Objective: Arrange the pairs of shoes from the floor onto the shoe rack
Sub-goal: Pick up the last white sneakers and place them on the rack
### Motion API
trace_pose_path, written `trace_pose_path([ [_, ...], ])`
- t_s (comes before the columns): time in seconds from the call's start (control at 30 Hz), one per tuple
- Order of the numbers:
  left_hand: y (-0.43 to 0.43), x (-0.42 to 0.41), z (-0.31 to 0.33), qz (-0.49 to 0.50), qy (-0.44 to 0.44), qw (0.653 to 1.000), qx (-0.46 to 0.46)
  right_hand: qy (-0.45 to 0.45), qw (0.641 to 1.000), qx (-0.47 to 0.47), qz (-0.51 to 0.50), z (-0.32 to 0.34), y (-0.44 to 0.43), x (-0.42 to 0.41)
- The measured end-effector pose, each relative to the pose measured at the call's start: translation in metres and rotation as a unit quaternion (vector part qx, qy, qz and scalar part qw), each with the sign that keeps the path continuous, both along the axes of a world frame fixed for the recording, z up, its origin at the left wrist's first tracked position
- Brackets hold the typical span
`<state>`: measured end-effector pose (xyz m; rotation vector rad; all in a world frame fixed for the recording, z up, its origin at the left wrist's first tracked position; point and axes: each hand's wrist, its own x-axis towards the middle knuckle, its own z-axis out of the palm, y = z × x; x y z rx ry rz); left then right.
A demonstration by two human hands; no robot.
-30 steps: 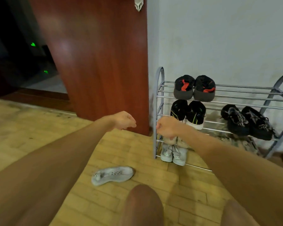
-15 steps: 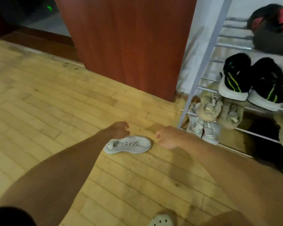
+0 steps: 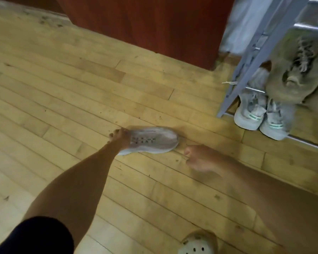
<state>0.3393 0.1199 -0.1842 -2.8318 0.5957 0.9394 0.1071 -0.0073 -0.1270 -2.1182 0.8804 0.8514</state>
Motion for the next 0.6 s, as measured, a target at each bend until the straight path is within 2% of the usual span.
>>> trace_pose_path([
  [0.13, 0.012, -0.020, -0.003, -0.034, -0.005, 0.995, 0.089, 0.003, 1.000, 0.005, 0.011, 0.004, -0.005, -0.005],
  [0.3, 0.031, -0.027, 0.001, -0.066, 0.045, 0.990, 0.119, 0.001, 0.999, -0.002, 0.035, 0.013, -0.002, -0.016],
  [0.47, 0.044, -0.045, 0.027, -0.047, 0.079, 0.996, 0.018, 0.048, 0.997, 0.007, 0.065, 0.032, 0.008, -0.039],
  [0.6, 0.054, -0.074, 0.056, 0.027, 0.133, 0.989, -0.052, 0.069, 0.992, 0.006, 0.102, 0.063, 0.005, -0.058],
])
